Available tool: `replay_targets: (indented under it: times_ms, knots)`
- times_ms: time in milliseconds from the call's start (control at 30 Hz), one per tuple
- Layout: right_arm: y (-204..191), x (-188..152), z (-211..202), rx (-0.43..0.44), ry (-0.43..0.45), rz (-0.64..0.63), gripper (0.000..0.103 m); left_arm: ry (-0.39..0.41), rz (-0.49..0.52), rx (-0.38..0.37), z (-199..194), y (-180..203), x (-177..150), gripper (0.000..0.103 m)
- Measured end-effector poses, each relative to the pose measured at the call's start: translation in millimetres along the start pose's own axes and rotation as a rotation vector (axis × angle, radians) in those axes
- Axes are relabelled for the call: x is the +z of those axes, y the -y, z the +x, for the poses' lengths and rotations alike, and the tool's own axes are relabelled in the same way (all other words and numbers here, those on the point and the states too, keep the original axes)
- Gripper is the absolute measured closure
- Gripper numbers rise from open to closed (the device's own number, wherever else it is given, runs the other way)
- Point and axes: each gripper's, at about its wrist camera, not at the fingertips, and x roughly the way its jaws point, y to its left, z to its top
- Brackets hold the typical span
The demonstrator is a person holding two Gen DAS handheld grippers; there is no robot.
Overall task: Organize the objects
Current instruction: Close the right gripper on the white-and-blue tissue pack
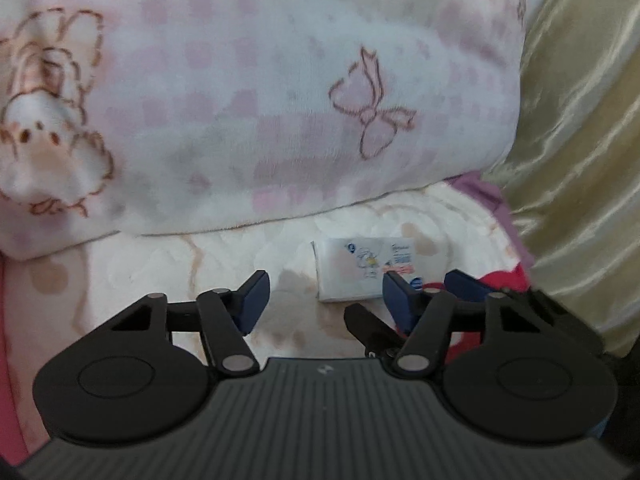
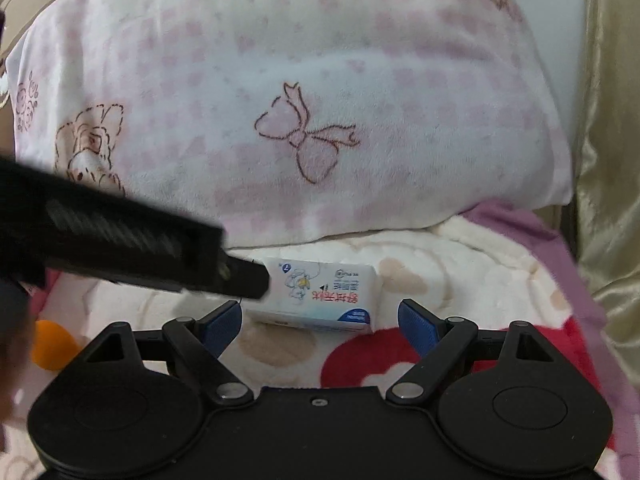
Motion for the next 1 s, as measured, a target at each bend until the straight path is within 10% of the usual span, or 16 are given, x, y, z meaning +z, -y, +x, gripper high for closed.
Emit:
replay_targets:
  times_ms: [533,1000]
  knots:
    - [-10.8,-9.3,35.7,-0.019,-0.029,-0.051,0.014,0.014,-0.068,-0.082,30.7,-17.7,-0.3,0.083]
    - [-9.1,-8.1,32.3,0.009,-0.038,-0.022,0.015,-0.034,-0.052,-0.082,29.0,-5.6,1.2,0.083]
